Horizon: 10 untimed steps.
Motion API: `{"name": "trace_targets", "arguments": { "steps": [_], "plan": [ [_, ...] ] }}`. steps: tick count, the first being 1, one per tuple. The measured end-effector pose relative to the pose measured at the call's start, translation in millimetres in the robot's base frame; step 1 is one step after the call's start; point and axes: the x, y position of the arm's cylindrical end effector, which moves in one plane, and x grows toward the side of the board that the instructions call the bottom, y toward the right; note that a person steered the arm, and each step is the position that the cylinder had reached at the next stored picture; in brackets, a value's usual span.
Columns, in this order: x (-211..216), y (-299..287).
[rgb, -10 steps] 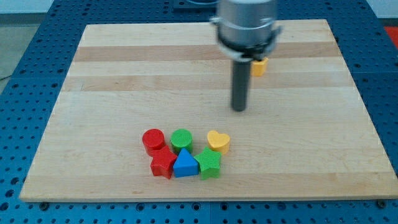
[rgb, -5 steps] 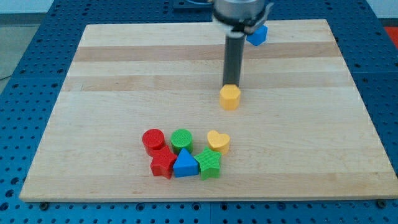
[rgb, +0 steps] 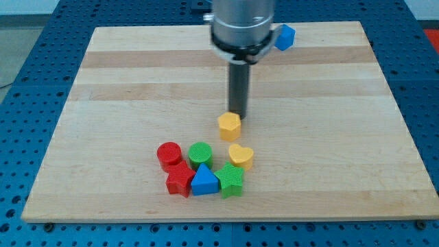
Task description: Push the yellow hexagon closer to group of blocks
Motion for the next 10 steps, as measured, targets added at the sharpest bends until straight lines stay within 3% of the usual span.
{"name": "trace_targets", "arguments": {
  "steps": [1,3,5,7,8,10],
  "plan": [
    [2,-16],
    [-12,57],
    [30,18],
    [4,21],
    [3,-9],
    [35,-30]
  ]
}}
